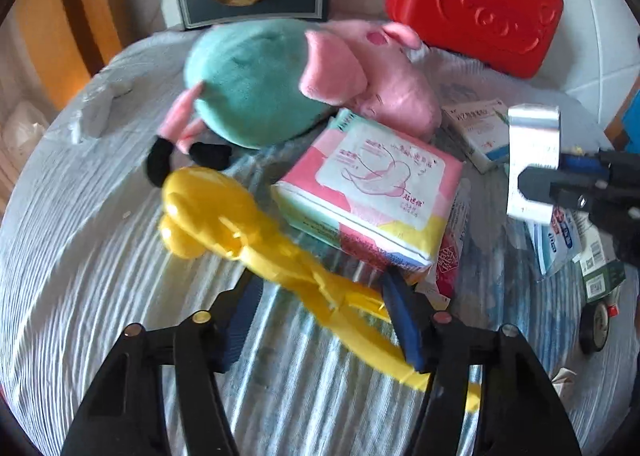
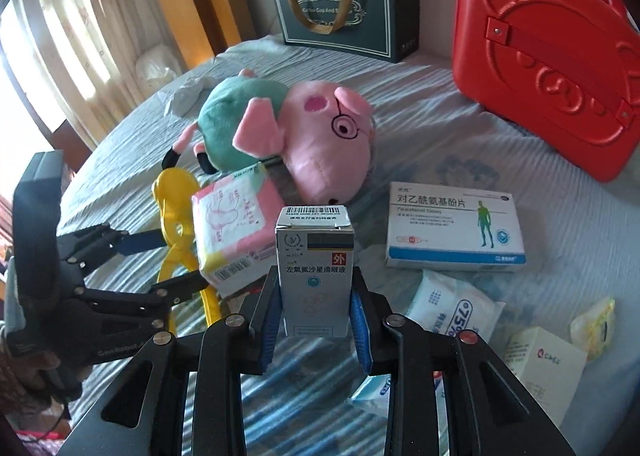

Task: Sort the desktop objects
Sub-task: 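Grasp the white medicine box with the right tool while the left tool grasps the yellow toy clip, then carry the medicine box and yellow toy clip into the blue crate and release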

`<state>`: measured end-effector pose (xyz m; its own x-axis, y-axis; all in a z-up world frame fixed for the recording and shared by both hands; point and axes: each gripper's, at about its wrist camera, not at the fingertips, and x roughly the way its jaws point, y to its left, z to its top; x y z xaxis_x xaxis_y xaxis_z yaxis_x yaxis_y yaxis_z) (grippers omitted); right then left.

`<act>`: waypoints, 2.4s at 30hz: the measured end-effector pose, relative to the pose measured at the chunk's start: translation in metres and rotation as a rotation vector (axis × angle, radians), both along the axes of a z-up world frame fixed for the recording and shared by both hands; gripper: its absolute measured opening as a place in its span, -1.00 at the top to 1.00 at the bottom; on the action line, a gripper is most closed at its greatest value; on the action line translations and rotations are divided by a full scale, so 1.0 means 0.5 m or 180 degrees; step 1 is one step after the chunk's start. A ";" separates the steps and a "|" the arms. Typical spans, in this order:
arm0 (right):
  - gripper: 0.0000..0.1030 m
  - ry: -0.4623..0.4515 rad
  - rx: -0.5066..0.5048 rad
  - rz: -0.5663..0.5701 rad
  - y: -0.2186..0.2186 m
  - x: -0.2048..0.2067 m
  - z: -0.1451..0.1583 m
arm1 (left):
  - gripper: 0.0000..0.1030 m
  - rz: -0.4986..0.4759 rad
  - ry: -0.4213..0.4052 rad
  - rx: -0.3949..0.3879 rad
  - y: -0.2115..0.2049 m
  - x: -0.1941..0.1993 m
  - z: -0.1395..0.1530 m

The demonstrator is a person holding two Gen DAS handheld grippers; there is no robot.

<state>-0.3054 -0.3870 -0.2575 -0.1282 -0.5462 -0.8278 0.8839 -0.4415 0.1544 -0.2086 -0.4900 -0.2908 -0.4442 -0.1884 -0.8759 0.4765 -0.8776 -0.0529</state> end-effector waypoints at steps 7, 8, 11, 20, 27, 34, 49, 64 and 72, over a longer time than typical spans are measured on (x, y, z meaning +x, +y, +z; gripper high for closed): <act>0.41 0.0082 -0.0028 -0.0162 -0.002 -0.006 0.032 | 0.69 -0.0196 0.0033 -0.0085 0.006 0.026 0.018; 0.41 0.0093 -0.0048 -0.0204 0.006 -0.005 0.039 | 0.69 -0.0240 0.0050 -0.0094 0.008 0.035 0.023; 0.41 0.0085 -0.0120 -0.0317 0.028 -0.001 0.058 | 0.69 -0.0336 0.0040 -0.0235 0.023 0.056 0.037; 0.41 0.0226 -0.0426 -0.0585 0.119 0.062 0.171 | 0.69 -0.0684 0.0410 -0.0755 0.098 0.121 0.171; 0.41 0.0589 -0.0835 -0.0995 0.263 0.164 0.344 | 0.69 -0.1301 0.0981 -0.1090 0.228 0.139 0.337; 0.41 0.1169 -0.1131 -0.1714 0.472 0.307 0.522 | 0.69 -0.2375 0.1752 -0.1101 0.463 0.116 0.517; 0.41 0.1770 -0.0903 -0.3373 1.063 0.359 0.765 | 0.69 -0.3432 0.2376 -0.0604 1.034 -0.082 0.760; -0.31 0.1486 -0.0889 -0.3751 1.286 0.152 0.771 | -1.00 -0.2827 0.2434 -0.0949 1.201 -0.186 0.807; -0.43 0.1585 -0.1097 -0.3743 1.315 0.184 0.765 | -1.00 -0.2630 0.2355 -0.0990 1.193 -0.173 0.794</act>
